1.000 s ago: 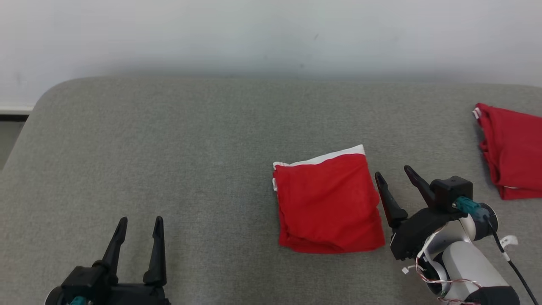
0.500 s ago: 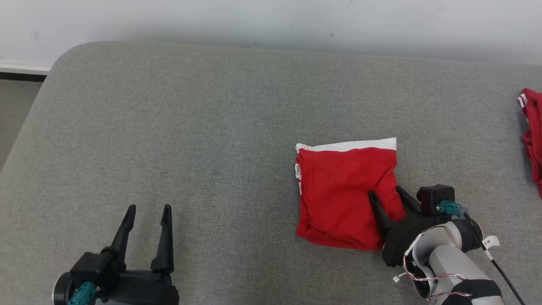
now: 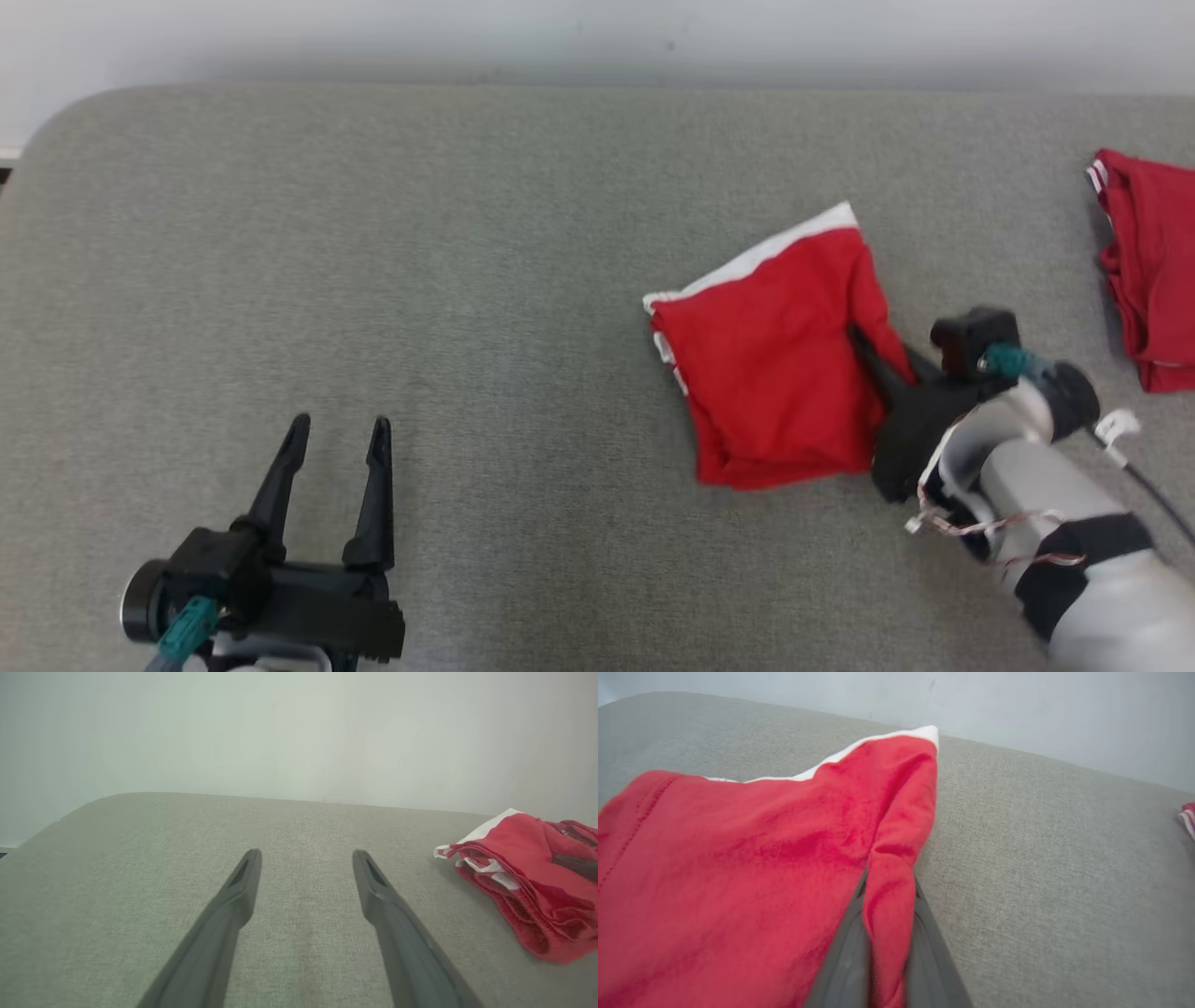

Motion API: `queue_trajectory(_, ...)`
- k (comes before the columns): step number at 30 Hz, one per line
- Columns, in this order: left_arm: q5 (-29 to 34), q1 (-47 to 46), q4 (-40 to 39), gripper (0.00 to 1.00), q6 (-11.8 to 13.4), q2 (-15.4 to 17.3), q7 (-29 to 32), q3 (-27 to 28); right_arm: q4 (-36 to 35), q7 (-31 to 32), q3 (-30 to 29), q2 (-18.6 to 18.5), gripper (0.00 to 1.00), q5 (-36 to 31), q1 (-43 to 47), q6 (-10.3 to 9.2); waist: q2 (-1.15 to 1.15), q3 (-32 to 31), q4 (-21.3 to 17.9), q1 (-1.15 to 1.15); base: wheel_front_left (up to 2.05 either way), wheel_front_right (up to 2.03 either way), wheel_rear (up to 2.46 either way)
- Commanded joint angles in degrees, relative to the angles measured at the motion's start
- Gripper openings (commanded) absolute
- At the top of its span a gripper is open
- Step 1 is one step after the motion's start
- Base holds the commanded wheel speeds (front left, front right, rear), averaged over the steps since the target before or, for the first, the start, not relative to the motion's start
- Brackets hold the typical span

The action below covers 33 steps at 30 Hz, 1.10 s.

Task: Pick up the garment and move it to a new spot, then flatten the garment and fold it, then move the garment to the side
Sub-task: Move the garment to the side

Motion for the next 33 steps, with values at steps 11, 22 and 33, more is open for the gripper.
queue_trajectory(11,2.65,-7.77,-4.53,1.00,-0.88,0.26,-0.15,-1.73,-6.14,3.63,5.49,-14.77,0.00,5.20,-11.64,-0.18,0.00,13.90,-8.97,0.00,0.00,0.00,0.00)
queue_trajectory(22,4.96,-10.04,-7.89,1.00,-1.14,3.63,-0.14,-2.08,-9.63,6.46,8.85,-29.34,0.00,12.37,-21.45,-0.18,0.00,21.55,-15.15,0.00,0.00,0.00,0.00)
queue_trajectory(33,6.06,-8.88,-14.67,1.00,-1.00,5.73,1.95,-3.28,-6.59,7.05,13.19,-36.42,0.00,13.79,-29.62,-0.19,0.00,23.83,-17.17,0.00,0.00,0.00,0.00)
